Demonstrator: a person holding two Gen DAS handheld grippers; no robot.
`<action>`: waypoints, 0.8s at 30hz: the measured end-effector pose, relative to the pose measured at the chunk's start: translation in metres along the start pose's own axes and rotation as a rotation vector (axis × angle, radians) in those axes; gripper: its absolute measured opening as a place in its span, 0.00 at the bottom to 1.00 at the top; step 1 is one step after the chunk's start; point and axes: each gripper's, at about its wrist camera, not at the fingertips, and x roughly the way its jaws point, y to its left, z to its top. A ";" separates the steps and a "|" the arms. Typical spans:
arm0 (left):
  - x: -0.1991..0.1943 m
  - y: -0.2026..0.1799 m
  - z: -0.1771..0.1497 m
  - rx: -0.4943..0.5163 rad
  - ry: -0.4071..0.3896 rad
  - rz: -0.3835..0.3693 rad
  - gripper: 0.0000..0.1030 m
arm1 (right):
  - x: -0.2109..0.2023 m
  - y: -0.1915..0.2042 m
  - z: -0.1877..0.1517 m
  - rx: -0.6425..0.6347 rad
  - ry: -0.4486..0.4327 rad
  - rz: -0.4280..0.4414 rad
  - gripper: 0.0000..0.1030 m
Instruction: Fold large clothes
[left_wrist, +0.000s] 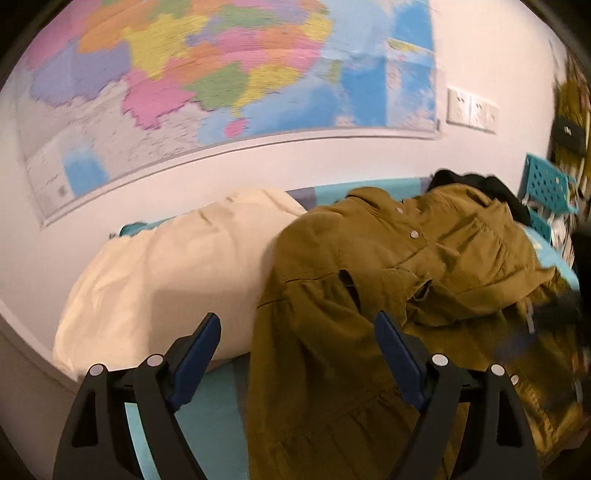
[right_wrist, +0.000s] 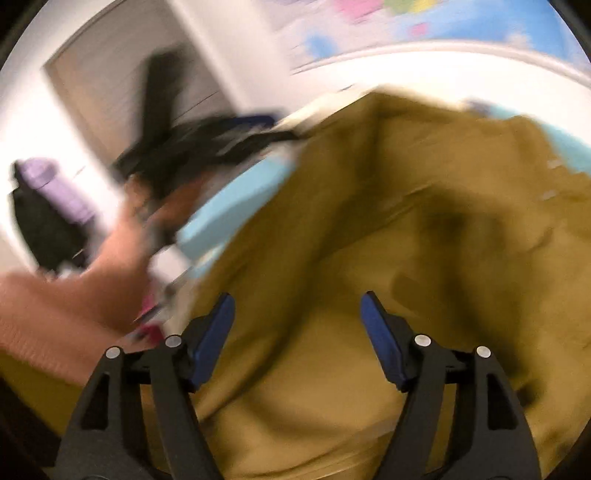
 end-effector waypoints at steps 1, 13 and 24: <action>-0.001 0.003 -0.001 -0.021 0.000 -0.007 0.80 | 0.007 0.007 -0.006 0.001 0.029 0.028 0.68; -0.029 -0.002 0.000 -0.023 -0.055 -0.010 0.80 | -0.026 0.044 0.028 -0.069 -0.042 0.055 0.03; -0.011 -0.024 0.020 0.015 -0.056 -0.004 0.81 | -0.148 -0.045 0.093 -0.063 -0.038 -0.511 0.04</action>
